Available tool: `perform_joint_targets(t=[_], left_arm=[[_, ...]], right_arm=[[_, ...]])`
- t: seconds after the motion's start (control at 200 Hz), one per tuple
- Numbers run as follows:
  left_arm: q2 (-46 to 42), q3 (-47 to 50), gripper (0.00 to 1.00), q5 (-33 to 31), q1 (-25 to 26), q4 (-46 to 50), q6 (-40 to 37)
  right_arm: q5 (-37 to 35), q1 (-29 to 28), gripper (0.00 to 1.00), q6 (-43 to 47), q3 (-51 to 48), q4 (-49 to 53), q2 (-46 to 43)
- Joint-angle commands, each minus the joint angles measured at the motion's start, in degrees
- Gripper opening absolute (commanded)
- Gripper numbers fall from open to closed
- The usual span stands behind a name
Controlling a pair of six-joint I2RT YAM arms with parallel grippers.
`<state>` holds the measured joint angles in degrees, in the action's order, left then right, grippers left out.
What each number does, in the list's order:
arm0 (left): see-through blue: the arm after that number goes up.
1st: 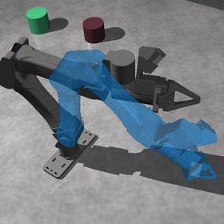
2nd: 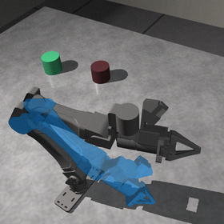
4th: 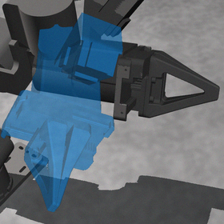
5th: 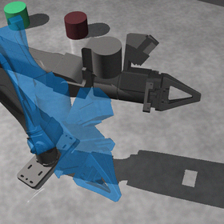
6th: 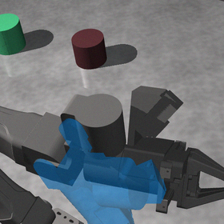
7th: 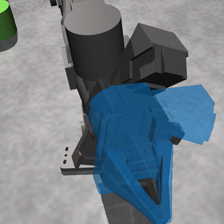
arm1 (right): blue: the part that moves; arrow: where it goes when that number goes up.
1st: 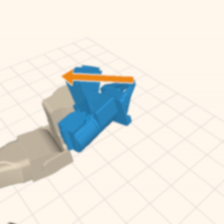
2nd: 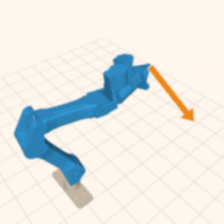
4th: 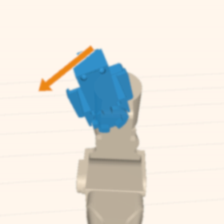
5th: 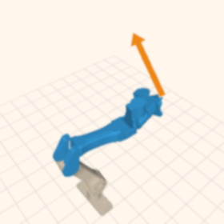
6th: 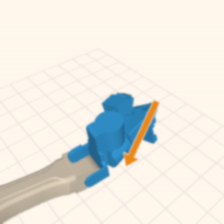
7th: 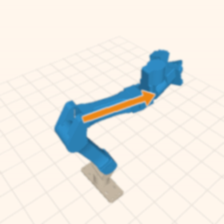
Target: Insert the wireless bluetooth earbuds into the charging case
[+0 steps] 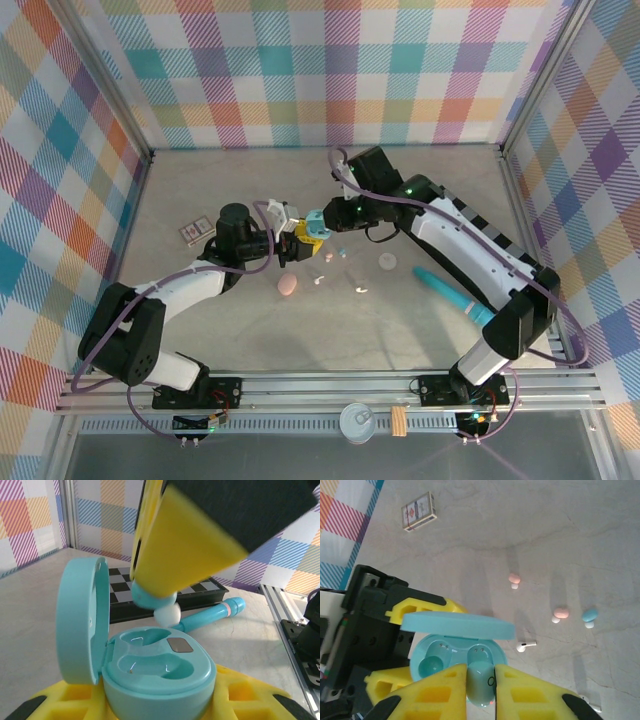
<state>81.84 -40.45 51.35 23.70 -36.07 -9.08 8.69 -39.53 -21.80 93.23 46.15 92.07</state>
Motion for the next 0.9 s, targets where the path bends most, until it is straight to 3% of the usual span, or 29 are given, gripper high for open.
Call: perform_joint_targets(t=[0.0, 0.225, 0.43, 0.645, 0.895], left_arm=[[-2.5, -0.4, 0.32, 0.7, -0.2, -1.4, -0.7], [-3.6, -0.3, 0.32, 0.8, -0.3, -1.2, -0.7], [-3.7, -0.3, 0.32, 0.6, -0.2, -1.3, -0.4], [-3.6, -0.5, 0.32, 0.5, -0.2, -1.8, -0.2], [-3.4, -0.3, 0.31, 0.4, -0.2, -2.9, 0.4]], right_arm=[[1.3, -0.5, 0.18, 0.9, 1.4, -0.7, 0.6], [-0.7, -0.5, 0.18, 1.3, 0.7, -0.2, 1.2], [1.9, -0.5, 0.19, 1.6, 0.4, -1.1, 1.1], [5.6, -0.5, 0.24, 2.4, 0.5, -1.5, 1.2], [4.6, -0.5, 0.31, 2.8, 0.2, -1.3, 0.2]])
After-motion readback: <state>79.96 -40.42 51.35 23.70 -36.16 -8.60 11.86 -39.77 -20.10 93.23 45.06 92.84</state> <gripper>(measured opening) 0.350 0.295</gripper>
